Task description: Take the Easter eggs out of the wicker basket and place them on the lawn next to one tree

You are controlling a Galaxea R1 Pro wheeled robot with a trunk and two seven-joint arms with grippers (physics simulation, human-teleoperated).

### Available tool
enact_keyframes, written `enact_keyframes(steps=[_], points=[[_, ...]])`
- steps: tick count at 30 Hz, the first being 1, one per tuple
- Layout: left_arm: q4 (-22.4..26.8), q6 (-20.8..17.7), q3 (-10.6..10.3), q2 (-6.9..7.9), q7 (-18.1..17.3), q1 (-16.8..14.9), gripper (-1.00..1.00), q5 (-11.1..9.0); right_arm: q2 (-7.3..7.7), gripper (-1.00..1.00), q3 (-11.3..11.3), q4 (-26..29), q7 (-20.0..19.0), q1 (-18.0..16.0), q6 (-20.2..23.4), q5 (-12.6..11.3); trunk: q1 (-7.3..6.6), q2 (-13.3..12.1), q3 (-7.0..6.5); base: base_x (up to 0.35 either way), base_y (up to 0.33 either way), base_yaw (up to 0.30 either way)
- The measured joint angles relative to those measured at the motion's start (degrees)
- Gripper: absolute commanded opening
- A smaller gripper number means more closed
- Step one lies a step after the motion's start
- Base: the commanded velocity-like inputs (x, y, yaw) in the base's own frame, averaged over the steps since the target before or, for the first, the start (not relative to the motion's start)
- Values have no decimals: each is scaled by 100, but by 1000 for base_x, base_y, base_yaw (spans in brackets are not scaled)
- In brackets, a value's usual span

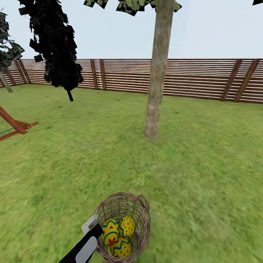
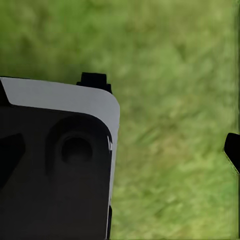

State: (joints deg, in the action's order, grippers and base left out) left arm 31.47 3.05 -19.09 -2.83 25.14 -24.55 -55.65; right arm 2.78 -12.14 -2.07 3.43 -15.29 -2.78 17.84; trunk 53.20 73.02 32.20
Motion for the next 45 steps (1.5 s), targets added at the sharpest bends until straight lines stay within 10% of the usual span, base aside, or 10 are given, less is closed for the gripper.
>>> enact_keyframes(steps=[45], points=[[-2,0,-6,-4,-1,-2,-100,2,-33,100,-3,1,-15,1,-41,-4,0,0,0,341,0,-27]])
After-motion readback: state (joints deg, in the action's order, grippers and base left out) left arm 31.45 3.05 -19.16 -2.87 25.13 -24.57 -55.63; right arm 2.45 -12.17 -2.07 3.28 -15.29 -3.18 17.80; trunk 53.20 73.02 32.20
